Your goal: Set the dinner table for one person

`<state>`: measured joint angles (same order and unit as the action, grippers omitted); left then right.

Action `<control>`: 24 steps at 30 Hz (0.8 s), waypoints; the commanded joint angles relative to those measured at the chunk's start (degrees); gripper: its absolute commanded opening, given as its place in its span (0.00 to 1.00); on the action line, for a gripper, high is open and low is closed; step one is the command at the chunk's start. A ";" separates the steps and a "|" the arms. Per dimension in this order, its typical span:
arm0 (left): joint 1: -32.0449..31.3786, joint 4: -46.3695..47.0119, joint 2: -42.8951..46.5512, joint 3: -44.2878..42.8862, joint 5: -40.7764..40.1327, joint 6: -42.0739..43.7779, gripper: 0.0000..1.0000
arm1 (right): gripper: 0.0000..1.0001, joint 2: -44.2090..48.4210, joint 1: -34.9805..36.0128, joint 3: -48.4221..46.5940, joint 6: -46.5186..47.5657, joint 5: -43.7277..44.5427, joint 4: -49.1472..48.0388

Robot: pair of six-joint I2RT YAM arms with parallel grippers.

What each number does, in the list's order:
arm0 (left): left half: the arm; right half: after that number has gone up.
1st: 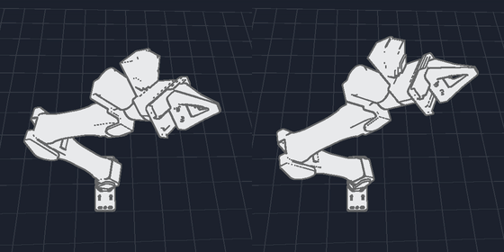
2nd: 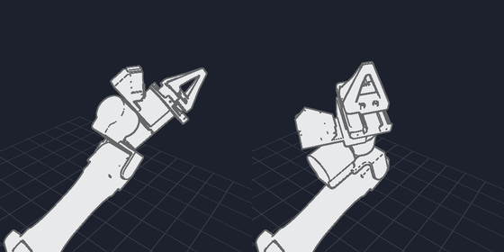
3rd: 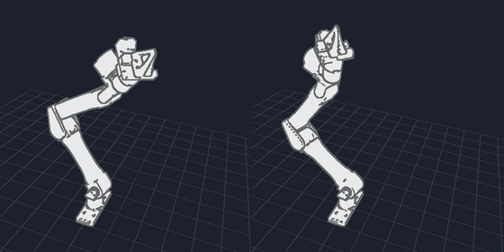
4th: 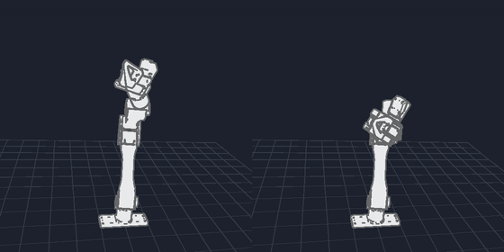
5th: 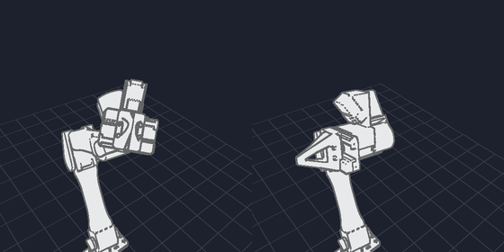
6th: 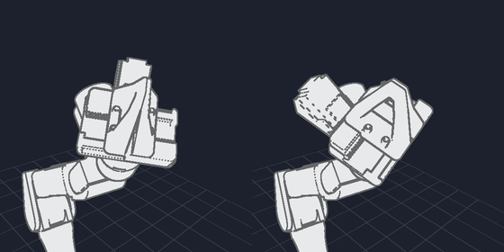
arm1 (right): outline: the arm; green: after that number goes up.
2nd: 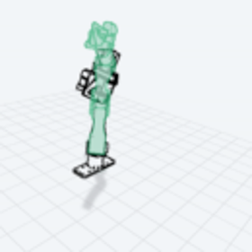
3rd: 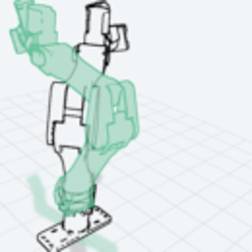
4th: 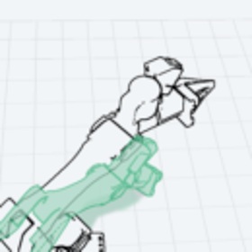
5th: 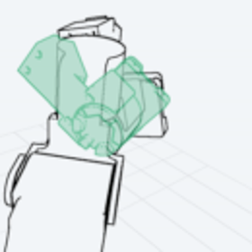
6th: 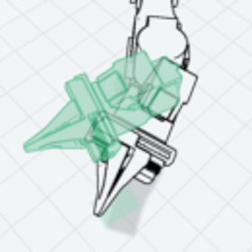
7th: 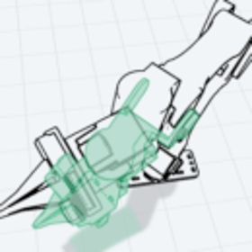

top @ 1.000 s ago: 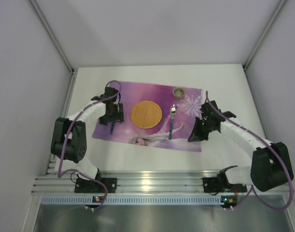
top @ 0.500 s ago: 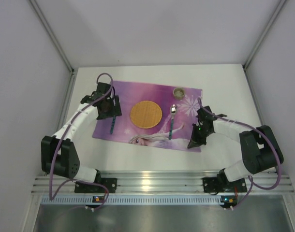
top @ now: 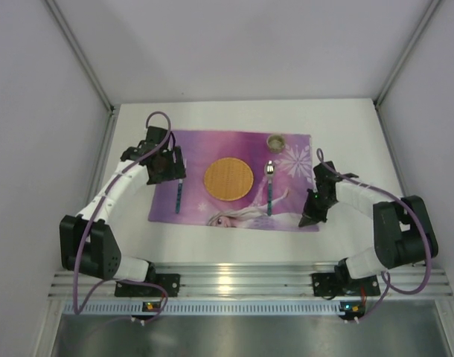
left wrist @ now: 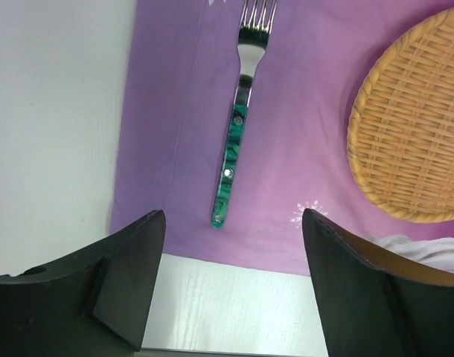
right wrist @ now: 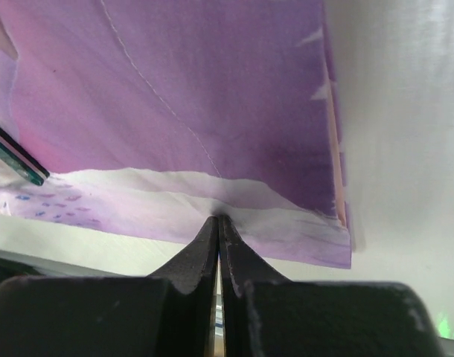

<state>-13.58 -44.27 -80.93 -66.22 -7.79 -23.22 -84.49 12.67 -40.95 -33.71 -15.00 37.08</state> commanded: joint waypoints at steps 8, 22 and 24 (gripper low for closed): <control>0.22 -0.64 2.35 -0.41 -0.91 -0.51 0.79 | 0.00 0.29 -3.09 0.17 0.23 18.42 6.68; 0.22 5.40 10.69 -0.94 -1.43 1.51 0.83 | 0.84 17.41 -0.72 -19.41 5.50 11.14 21.71; 0.22 6.82 13.59 -0.23 -2.66 2.65 0.85 | 0.91 19.35 0.25 -25.22 6.90 8.25 23.56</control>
<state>-13.58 -42.81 -73.14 -66.22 -8.40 -22.52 -70.24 11.62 -57.95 -29.61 -4.60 55.42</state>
